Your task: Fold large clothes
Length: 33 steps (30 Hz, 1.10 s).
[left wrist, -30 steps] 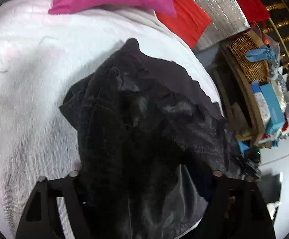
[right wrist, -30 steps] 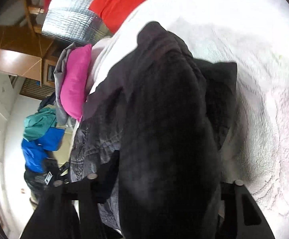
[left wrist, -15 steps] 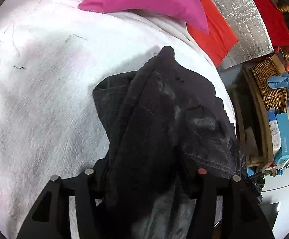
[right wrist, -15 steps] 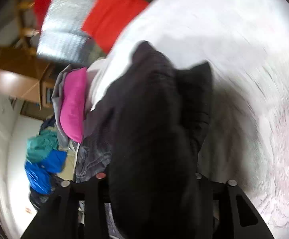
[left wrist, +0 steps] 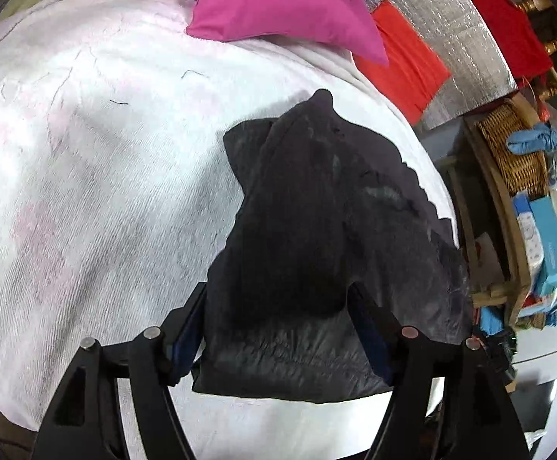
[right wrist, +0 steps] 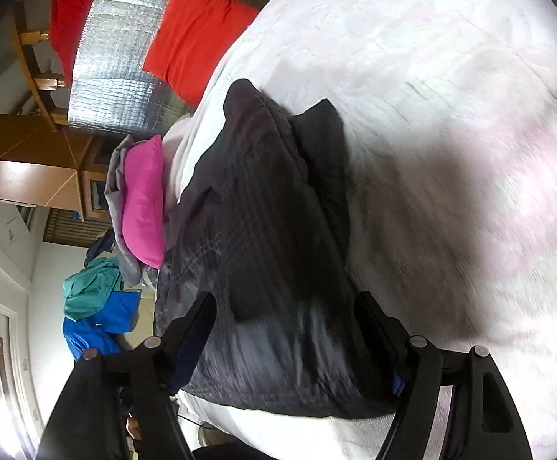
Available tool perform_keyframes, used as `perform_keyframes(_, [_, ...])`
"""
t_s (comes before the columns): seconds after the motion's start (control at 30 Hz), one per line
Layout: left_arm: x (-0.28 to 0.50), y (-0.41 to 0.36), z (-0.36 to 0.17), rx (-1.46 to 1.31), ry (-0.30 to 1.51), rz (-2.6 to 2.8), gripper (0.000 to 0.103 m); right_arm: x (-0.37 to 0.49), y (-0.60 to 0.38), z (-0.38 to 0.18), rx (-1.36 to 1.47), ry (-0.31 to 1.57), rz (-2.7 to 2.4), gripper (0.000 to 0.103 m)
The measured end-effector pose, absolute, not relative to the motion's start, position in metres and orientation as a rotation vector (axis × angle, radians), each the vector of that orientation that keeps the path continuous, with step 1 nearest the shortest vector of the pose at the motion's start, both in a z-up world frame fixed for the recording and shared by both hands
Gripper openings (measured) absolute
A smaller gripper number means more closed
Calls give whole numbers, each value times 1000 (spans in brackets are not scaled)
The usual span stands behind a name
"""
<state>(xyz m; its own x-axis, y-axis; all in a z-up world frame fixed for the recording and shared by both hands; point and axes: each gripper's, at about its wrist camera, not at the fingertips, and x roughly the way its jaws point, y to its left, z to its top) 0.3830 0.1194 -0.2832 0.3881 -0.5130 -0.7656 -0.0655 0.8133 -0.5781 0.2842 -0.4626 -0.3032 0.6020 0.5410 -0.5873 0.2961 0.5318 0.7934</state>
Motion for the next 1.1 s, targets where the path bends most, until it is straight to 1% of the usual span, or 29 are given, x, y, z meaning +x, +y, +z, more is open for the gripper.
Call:
perform_keyframes(0.07, [385, 119, -290, -605, 1147, -311, 73, 279, -460, -299, 993, 939, 133, 74])
perform_keyframes(0.1, [388, 118, -293, -619, 1153, -316, 73, 279, -456, -294, 940, 931, 98, 65])
perform_keyframes(0.13, [390, 117, -297, -631, 1157, -320, 69, 280, -453, -291, 904, 923, 84, 57])
perform_keyframes(0.2, [392, 113, -299, -619, 1157, -315, 66, 282, -448, -281, 849, 890, 76, 49])
perform_keyframes(0.3, [394, 103, -298, -557, 1149, -297, 66, 285, -440, -268, 782, 846, 58, 48])
perform_keyframes(0.37, [397, 99, -306, -546, 1178, -280, 67, 289, -438, -272, 749, 868, 20, 48])
perform_keyframes(0.4, [396, 101, -307, -565, 1180, -277, 67, 294, -438, -281, 740, 913, -10, 48])
perform_keyframes(0.47, [394, 103, -305, -570, 1177, -274, 67, 296, -440, -289, 759, 945, -24, 52])
perform_keyframes(0.57, [387, 105, -298, -550, 1163, -235, 68, 288, -449, -281, 804, 926, -41, 60])
perform_keyframes(0.6, [382, 104, -293, -536, 1148, -220, 68, 282, -453, -273, 795, 902, -80, 63])
perform_keyframes(0.67, [373, 101, -282, -485, 1112, -175, 68, 267, -459, -258, 763, 839, -155, 68])
perform_keyframes(0.7, [365, 99, -274, -434, 1077, -134, 68, 259, -460, -251, 754, 808, -188, 71])
perform_keyframes(0.8, [341, 89, -246, -290, 931, -41, 69, 226, -466, -228, 764, 682, -258, 75])
perform_keyframes(0.87, [323, 83, -229, -211, 828, 8, 71, 213, -465, -225, 807, 648, -203, 77])
perform_keyframes(0.9, [319, 82, -225, -190, 804, 27, 73, 206, -459, -226, 833, 643, -154, 81])
perform_keyframes(0.93, [313, 80, -222, -166, 780, 51, 73, 203, -453, -227, 840, 648, -128, 81])
perform_keyframes(1.1, [295, 65, -213, -59, 708, 101, 73, 202, -413, -250, 887, 768, 35, 82])
